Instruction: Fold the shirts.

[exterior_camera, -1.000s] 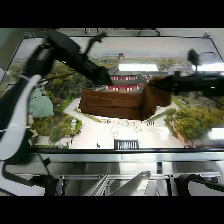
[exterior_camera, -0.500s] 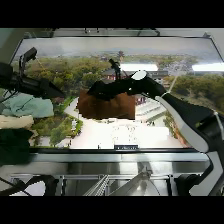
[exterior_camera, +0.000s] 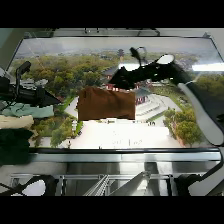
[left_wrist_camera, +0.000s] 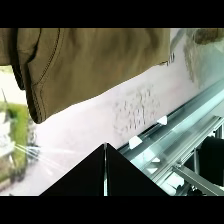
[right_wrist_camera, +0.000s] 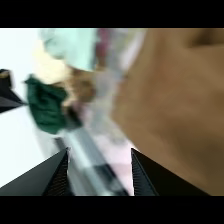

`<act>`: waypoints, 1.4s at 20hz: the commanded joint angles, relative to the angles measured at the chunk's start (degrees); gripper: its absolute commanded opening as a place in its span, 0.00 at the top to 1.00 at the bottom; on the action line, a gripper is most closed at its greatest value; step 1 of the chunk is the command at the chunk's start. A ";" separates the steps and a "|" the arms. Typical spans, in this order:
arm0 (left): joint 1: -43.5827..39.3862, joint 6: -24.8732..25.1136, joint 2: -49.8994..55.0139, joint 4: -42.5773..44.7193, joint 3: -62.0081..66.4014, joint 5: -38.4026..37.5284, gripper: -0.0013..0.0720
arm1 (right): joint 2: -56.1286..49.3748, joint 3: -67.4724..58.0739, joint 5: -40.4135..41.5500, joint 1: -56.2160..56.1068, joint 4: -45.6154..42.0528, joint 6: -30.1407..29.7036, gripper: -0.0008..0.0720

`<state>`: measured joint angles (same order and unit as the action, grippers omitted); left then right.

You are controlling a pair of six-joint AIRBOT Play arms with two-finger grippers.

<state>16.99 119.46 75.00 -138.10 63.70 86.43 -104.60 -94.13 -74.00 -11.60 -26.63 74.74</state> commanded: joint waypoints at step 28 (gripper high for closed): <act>0.07 0.09 -0.07 0.09 -0.28 5.09 0.96 | 9.55 32.28 23.17 7.63 14.84 -10.03 0.96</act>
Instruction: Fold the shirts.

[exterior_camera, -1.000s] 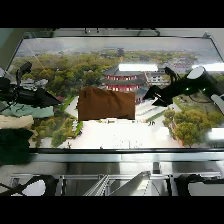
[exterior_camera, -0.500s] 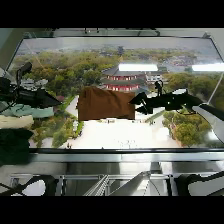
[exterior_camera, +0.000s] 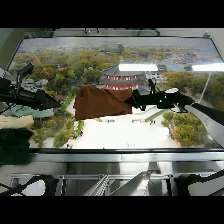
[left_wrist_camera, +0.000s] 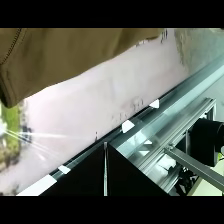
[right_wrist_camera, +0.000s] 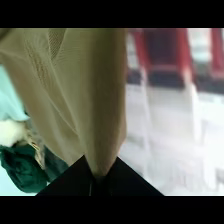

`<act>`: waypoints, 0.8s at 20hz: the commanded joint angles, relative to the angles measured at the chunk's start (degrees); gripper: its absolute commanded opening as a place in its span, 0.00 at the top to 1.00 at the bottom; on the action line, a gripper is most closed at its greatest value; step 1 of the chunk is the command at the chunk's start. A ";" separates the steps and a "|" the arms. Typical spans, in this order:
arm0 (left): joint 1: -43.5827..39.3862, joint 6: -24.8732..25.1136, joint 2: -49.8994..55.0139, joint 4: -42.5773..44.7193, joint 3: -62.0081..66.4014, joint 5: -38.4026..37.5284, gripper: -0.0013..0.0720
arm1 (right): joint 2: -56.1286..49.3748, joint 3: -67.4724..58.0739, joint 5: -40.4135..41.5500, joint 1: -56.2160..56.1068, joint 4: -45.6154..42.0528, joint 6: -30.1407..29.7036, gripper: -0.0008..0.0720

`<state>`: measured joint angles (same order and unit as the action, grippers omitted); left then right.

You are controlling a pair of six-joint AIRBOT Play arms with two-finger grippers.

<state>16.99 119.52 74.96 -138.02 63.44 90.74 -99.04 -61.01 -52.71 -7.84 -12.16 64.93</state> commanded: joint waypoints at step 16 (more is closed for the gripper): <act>0.04 0.04 -0.02 0.02 -0.04 0.79 0.96 | 29.92 8.26 -4.17 77.15 -64.17 20.28 0.96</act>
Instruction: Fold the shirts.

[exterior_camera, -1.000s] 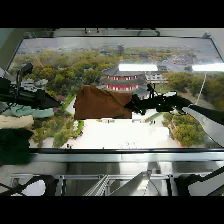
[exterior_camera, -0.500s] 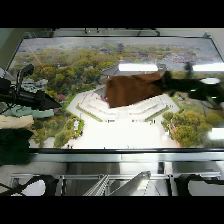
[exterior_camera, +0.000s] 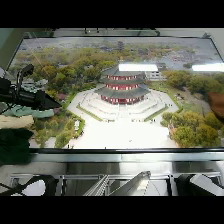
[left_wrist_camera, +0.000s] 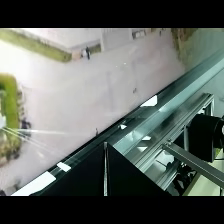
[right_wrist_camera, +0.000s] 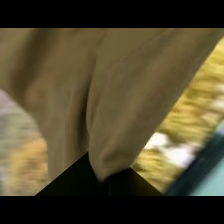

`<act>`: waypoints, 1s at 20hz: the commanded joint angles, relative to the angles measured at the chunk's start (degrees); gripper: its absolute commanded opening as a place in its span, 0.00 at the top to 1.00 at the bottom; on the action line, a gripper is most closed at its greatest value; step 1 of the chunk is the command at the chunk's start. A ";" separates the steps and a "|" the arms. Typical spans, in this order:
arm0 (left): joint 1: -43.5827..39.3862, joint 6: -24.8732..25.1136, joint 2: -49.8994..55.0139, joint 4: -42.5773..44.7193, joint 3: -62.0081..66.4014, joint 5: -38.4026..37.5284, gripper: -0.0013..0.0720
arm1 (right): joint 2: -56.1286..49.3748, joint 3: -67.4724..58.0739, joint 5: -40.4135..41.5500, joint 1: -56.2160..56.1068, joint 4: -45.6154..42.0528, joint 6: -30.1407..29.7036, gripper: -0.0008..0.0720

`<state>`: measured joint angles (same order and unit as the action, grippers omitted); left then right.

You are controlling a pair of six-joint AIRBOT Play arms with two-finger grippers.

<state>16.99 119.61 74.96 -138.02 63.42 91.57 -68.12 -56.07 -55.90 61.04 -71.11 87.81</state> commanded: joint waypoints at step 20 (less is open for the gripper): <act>-2.51 1.64 -11.54 -4.98 -0.59 -1.18 0.96 | 9.92 4.07 -32.35 -17.64 20.92 -1.70 0.89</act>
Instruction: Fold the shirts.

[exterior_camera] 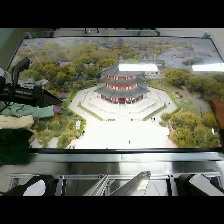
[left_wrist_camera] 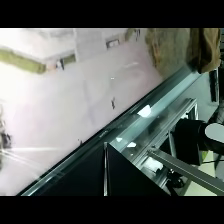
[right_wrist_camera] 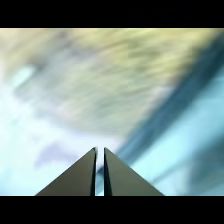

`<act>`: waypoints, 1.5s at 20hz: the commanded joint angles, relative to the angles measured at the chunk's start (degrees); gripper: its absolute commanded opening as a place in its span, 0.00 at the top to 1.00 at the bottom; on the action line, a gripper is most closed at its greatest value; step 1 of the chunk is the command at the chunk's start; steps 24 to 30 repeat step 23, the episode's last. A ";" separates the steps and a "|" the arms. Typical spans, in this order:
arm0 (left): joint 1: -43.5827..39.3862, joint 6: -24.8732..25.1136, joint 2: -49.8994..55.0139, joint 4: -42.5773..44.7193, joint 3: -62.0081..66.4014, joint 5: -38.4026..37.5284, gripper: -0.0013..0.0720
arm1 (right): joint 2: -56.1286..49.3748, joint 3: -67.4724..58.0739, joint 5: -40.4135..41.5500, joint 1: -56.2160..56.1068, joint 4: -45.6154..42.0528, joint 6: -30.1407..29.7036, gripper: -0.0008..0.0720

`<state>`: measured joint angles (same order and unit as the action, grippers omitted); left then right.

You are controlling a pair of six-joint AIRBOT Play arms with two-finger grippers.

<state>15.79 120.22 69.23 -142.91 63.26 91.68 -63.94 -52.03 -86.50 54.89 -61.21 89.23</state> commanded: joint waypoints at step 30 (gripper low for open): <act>-7.41 -4.79 -44.13 3.93 -25.94 -9.07 0.96 | 36.63 15.26 26.47 -61.51 7.69 0.37 0.96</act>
